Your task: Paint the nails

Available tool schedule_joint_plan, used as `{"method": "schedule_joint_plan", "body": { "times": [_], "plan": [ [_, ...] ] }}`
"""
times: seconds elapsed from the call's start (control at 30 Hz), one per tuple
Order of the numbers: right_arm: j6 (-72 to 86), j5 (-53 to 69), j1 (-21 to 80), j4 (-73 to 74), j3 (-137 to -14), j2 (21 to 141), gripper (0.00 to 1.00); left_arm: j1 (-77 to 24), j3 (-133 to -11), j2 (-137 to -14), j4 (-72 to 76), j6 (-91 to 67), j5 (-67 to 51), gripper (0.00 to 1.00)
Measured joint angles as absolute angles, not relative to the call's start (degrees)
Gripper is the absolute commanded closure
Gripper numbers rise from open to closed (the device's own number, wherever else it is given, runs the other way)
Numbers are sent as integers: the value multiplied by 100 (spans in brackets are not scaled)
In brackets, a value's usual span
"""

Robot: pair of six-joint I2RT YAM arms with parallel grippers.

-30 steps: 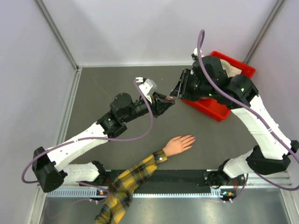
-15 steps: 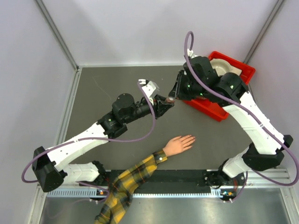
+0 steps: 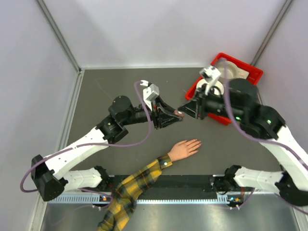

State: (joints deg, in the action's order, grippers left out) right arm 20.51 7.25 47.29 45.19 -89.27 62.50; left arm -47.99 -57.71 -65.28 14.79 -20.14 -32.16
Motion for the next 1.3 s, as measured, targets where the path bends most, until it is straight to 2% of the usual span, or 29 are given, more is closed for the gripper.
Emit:
{"method": "schedule_joint_plan", "body": {
  "times": [0.13, 0.17, 0.2, 0.3, 0.37, 0.57, 0.7, 0.73, 0.87, 1.07, 1.3],
  "plan": [
    [1629, 2565, 4283, 3601, -8447, 5634, 100, -4812, -5942, -6488, 2217, -2842, -4176, 100],
    [1549, 2902, 4228, 3457, -8479, 5640, 96, -4801, -6003, -6488, 2265, -2950, -4300, 100],
    [1509, 3138, 4213, 3380, -8534, 5684, 61, -4772, -6106, -6486, 2226, -3024, -4431, 100],
    [1516, 3236, 4169, 3420, -8829, 5846, 34, -4720, -6372, -6477, 1953, -2884, -4329, 100],
    [1625, 2965, 4178, 3651, -9028, 5988, 30, -4720, -6499, -6394, 1629, -2545, -3887, 100],
    [2644, 1092, 4226, 4954, -10333, 6737, 32, -4805, -6532, -6123, 1085, -1205, -2279, 100],
    [3382, 108, 4392, 5568, -11150, 7277, 48, -4884, -6445, -6237, 1068, -513, -1514, 100],
    [3544, -86, 4488, 5767, -11382, 7435, 50, -4890, -6431, -6289, 1068, -410, -1409, 100],
    [4045, -572, 4775, 6267, -12014, 7981, 53, -4919, -6272, -6499, 1087, -139, -1072, 100],
    [4362, -1004, 4952, 6742, -12018, 8173, 54, -4952, -6136, -6617, 1162, -71, -864, 100],
    [4392, -1157, 4952, 6781, -12005, 8193, 64, -4978, -6128, -6617, 1500, -246, -836, 100]
  ]
}}
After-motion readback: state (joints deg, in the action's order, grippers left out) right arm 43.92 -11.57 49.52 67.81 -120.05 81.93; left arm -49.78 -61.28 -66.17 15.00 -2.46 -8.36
